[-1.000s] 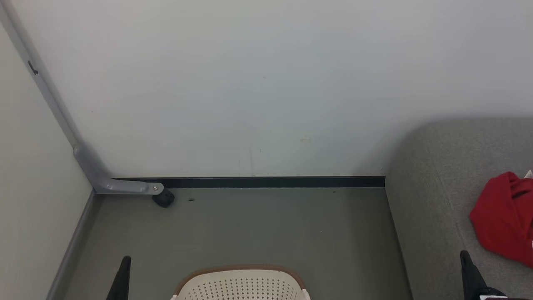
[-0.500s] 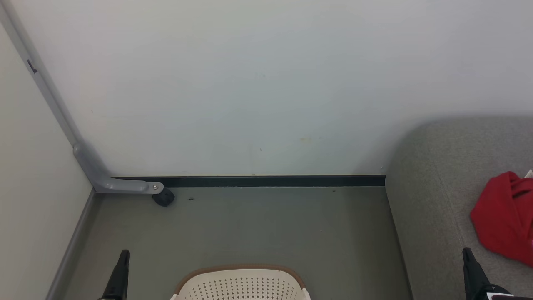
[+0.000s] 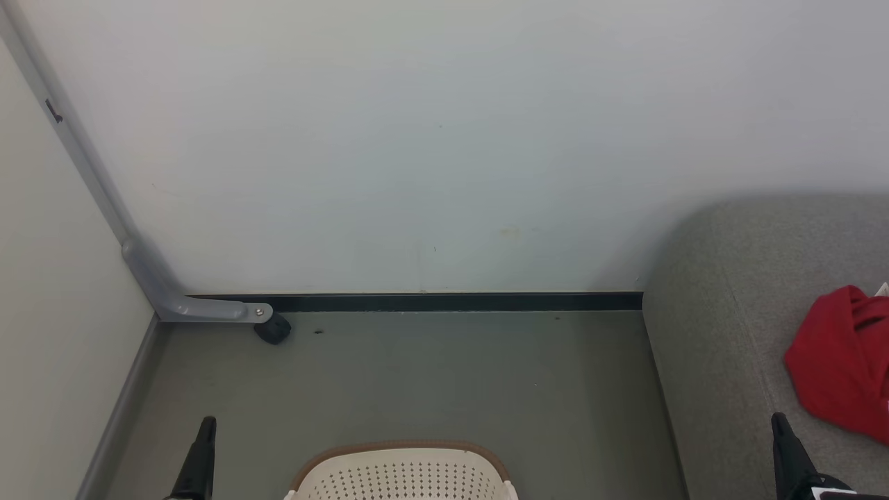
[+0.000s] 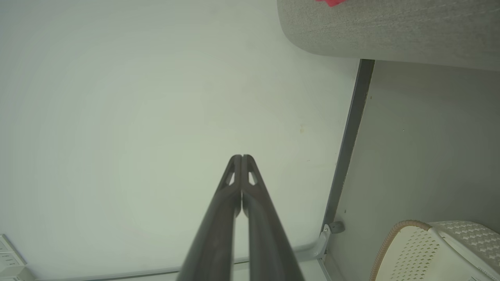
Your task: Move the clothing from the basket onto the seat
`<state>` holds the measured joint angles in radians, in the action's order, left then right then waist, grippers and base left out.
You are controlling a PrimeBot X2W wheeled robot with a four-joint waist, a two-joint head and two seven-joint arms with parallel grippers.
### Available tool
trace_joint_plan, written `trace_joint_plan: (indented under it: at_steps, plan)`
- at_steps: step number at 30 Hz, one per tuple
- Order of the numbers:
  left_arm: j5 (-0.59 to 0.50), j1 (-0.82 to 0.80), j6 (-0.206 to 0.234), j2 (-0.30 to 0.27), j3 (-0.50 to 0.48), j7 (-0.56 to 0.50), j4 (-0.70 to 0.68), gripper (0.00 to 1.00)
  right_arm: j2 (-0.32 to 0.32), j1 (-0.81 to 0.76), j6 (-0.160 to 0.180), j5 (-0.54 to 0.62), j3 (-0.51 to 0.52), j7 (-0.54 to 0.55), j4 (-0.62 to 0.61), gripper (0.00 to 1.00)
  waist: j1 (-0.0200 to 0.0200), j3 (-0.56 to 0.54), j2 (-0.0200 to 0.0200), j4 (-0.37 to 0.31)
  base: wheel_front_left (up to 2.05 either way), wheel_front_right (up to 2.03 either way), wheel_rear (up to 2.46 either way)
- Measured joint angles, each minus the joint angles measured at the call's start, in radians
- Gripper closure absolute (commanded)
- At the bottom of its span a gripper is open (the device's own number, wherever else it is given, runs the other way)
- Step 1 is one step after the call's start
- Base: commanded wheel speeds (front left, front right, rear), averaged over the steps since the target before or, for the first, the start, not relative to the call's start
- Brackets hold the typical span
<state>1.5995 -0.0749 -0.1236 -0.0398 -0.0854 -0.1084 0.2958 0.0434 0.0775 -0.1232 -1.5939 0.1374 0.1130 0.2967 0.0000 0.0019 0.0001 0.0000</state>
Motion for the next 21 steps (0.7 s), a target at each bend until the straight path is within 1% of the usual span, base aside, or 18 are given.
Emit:
trace_joint_plan:
  at_steps: [21]
  plan:
    - [0.000, 0.000, 0.000, 0.000, 0.000, 0.000, 0.000, 1.00, 0.000, 0.000, 0.000, 0.000, 0.000, 0.000, 0.000, 1.00, 0.0000, 0.000, 0.0000, 0.000, 0.00, 0.00, 0.00]
